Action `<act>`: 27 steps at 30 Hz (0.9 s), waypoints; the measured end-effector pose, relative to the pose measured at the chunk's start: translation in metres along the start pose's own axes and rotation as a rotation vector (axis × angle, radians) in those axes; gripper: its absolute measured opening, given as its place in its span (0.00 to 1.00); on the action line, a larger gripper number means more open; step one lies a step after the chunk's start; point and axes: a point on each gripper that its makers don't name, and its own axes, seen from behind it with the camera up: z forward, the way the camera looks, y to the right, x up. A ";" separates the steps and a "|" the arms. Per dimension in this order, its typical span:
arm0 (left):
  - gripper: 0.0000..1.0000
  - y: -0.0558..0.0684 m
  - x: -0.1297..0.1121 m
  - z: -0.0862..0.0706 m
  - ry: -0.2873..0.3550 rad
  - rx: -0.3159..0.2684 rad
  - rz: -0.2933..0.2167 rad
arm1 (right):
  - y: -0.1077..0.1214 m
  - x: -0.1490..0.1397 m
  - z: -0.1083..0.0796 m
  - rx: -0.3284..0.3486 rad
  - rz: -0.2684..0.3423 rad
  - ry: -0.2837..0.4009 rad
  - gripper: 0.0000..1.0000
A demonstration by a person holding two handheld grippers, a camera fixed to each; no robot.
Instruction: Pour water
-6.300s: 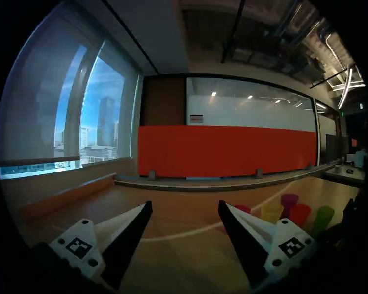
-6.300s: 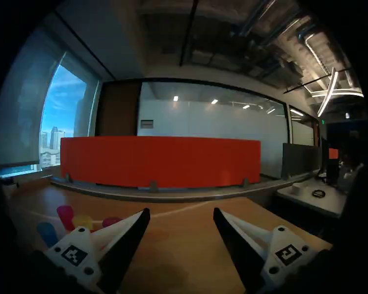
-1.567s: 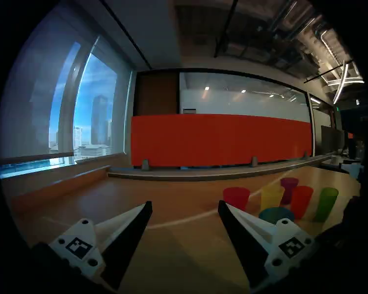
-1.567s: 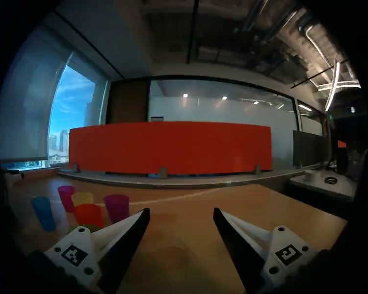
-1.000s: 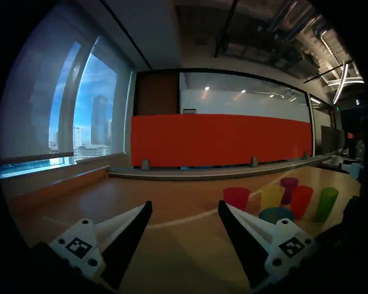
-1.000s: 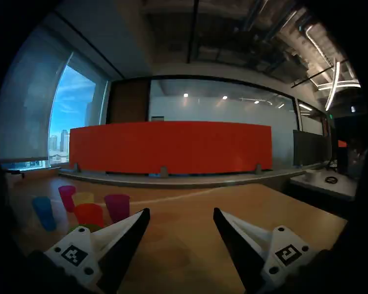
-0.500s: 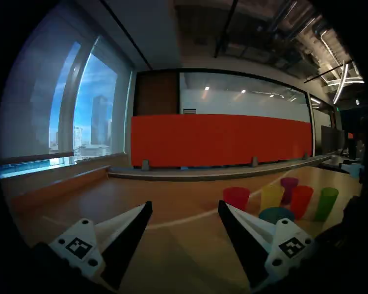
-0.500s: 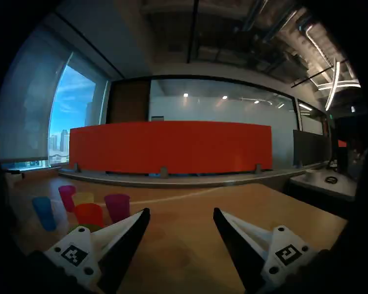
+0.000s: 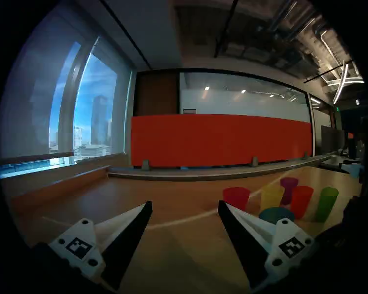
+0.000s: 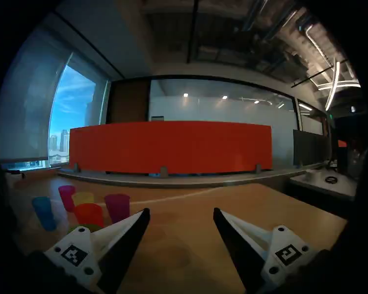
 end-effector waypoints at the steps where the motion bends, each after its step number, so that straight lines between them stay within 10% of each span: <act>1: 1.00 0.000 0.000 0.000 0.000 0.000 0.000 | 0.000 0.000 0.000 0.000 0.000 0.000 1.00; 27: 1.00 -0.001 0.002 0.002 -0.001 -0.001 -0.002 | 0.000 0.000 0.000 0.000 0.000 0.000 1.00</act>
